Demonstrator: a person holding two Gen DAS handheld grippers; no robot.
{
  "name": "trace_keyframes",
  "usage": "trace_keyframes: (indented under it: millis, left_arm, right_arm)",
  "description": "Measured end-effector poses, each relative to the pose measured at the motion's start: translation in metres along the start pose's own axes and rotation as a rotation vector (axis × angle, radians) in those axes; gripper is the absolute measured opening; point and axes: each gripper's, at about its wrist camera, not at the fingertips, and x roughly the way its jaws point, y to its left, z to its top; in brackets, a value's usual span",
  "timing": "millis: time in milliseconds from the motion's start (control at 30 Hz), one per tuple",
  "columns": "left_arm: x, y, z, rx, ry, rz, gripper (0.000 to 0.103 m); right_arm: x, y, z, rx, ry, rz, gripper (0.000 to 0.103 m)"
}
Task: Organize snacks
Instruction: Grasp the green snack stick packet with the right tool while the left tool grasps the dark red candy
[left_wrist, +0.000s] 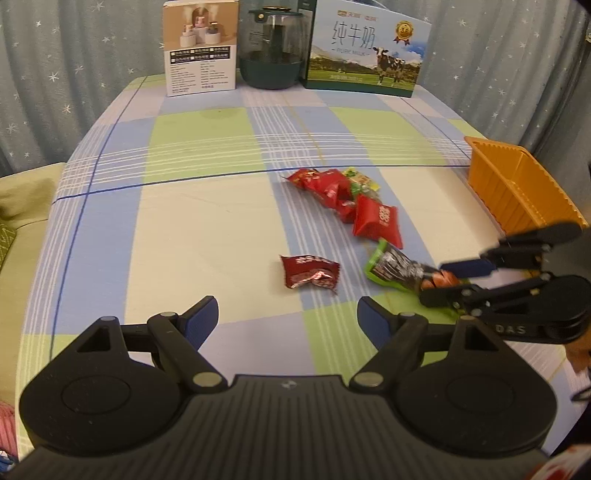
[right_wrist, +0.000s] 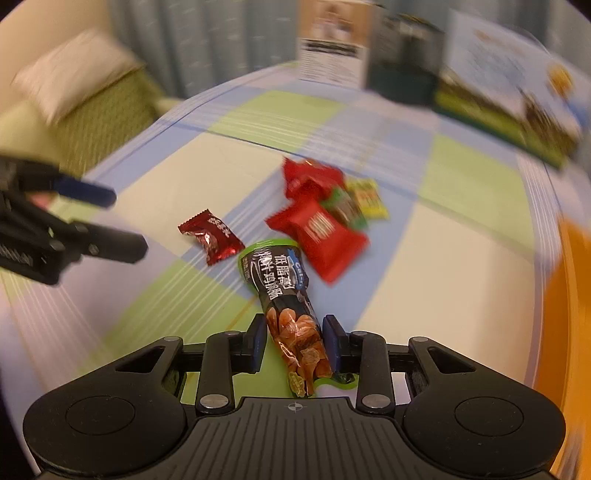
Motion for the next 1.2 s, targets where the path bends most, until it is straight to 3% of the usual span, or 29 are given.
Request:
trace_keyframes:
  millis: [67,133,200,467,500,533,733,867,1067,1200]
  left_arm:
    - [0.000,-0.003,0.000,-0.002,0.000,-0.009,0.081]
    - [0.001,-0.005,0.000,-0.005,0.001,-0.015,0.081]
    - [0.003,-0.008,-0.001,-0.004,0.004,-0.016,0.081]
    - [0.008,-0.010,-0.005,0.005,0.013,-0.019,0.080]
    - [0.009,-0.010,-0.005,0.007,0.013,-0.023,0.080]
    - [0.011,-0.010,-0.005,0.008,0.013,-0.025,0.080]
    - [0.023,-0.012,0.000,0.058,-0.013,-0.030,0.078]
    - [0.036,-0.014,0.002,0.070,-0.038,-0.031,0.064]
    - [0.052,-0.027,0.005,0.121,-0.077,0.001,0.060]
    - [0.063,-0.035,0.006,0.153,-0.071,0.043,0.045]
  right_arm:
    - [-0.006,-0.003,-0.005,0.044,-0.005,0.024,0.034]
    - [-0.010,0.001,-0.009,-0.005,-0.034,0.020,0.036]
    - [-0.012,0.007,-0.012,-0.076,-0.059,-0.009,0.047]
    - [0.008,0.022,-0.024,-0.262,-0.085,-0.040,0.047]
    - [0.009,0.022,-0.026,-0.257,-0.086,-0.041,0.033]
    - [0.008,0.022,-0.027,-0.246,-0.090,-0.036,0.030]
    - [-0.010,0.019,-0.031,-0.160,-0.150,-0.084,0.030]
    - [-0.023,0.011,-0.031,-0.078,-0.180,-0.111,0.030]
    - [-0.029,0.004,-0.037,-0.009,-0.173,-0.125,0.030]
    - [-0.030,0.002,-0.041,0.014,-0.172,-0.129,0.030]
